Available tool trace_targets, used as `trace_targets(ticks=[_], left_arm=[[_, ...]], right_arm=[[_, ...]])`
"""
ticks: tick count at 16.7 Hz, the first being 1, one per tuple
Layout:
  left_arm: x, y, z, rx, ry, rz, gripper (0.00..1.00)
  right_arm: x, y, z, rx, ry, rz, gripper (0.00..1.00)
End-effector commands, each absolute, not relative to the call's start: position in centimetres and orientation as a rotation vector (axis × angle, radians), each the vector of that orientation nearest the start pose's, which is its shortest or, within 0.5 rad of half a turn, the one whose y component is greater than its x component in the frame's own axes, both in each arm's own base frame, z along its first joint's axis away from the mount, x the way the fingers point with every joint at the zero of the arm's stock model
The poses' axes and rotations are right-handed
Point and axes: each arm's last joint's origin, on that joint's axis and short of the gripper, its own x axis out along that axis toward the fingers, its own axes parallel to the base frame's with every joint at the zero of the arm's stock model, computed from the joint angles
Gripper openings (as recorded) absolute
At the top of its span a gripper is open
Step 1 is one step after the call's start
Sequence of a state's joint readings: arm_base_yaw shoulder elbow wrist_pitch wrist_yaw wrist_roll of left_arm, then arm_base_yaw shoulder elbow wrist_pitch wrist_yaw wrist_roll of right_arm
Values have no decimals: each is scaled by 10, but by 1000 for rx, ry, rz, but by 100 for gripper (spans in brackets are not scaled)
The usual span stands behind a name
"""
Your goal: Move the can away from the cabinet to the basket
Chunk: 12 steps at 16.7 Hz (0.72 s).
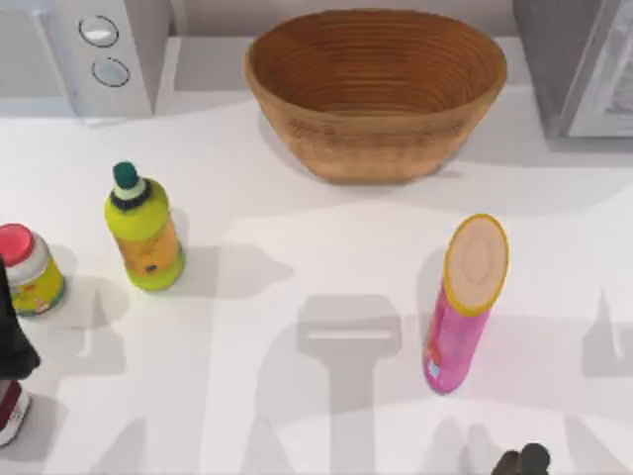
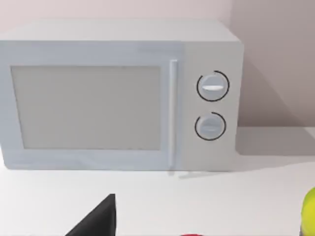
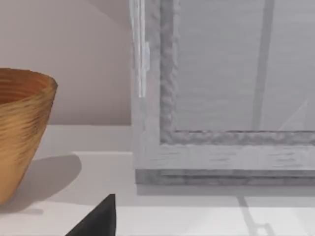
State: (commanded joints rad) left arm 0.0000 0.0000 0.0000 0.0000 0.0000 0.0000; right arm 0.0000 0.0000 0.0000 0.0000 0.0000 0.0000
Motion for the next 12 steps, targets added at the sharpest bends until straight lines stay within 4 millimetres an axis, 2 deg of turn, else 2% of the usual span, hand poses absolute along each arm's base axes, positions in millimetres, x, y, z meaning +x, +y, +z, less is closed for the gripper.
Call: trace_targets(ticks=[3,6,9,12], left_arm=[[106,-1,160,0,0,0,100],[106,-1,160,0,0,0,100],[106,-1,160,0,0,0,100],[106,-1,160,0,0,0,100]], right_arm=[[106,-1,163,0,1,1,100],[106,0,186,0,16,6,100],[111,3,234,0,30,6,100],[123,6,300,-1,26,1,100]])
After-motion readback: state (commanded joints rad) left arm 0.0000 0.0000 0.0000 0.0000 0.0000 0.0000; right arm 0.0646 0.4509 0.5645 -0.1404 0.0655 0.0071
